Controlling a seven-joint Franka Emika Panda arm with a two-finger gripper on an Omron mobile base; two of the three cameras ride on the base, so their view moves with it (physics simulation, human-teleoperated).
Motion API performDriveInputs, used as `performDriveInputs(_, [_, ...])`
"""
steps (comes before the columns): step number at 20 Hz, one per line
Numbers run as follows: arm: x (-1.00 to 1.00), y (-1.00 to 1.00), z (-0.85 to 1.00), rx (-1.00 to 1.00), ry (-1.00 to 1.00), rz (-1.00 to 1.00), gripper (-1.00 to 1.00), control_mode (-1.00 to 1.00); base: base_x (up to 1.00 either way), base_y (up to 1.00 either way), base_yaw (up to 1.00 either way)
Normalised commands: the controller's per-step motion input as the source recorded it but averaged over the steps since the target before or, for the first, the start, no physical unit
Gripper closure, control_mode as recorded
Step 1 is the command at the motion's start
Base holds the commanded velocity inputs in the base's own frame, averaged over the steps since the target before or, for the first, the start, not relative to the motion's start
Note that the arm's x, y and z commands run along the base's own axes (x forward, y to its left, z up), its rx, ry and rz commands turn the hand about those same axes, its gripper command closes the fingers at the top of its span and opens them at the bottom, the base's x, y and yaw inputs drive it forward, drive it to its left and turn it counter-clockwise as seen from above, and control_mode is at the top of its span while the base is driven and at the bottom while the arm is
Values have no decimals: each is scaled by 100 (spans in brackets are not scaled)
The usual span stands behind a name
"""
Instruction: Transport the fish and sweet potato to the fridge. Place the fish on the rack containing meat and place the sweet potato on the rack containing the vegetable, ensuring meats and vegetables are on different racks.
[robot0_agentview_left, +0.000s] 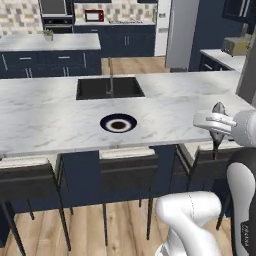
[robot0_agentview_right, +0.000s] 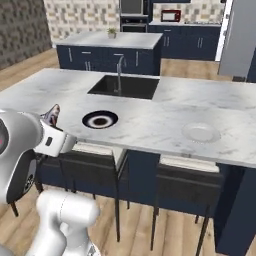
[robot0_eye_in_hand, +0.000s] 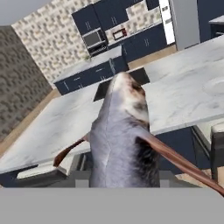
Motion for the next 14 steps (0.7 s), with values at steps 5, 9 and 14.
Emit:
performDriveInputs(5, [0, 0, 0, 0, 0, 0, 100, 100, 40, 100, -8])
performDriveInputs(9, [0, 0, 0, 0, 0, 0, 100, 100, 52, 100, -12])
performDriveInputs(14, [0, 0, 0, 0, 0, 0, 100, 100, 51, 100, -13])
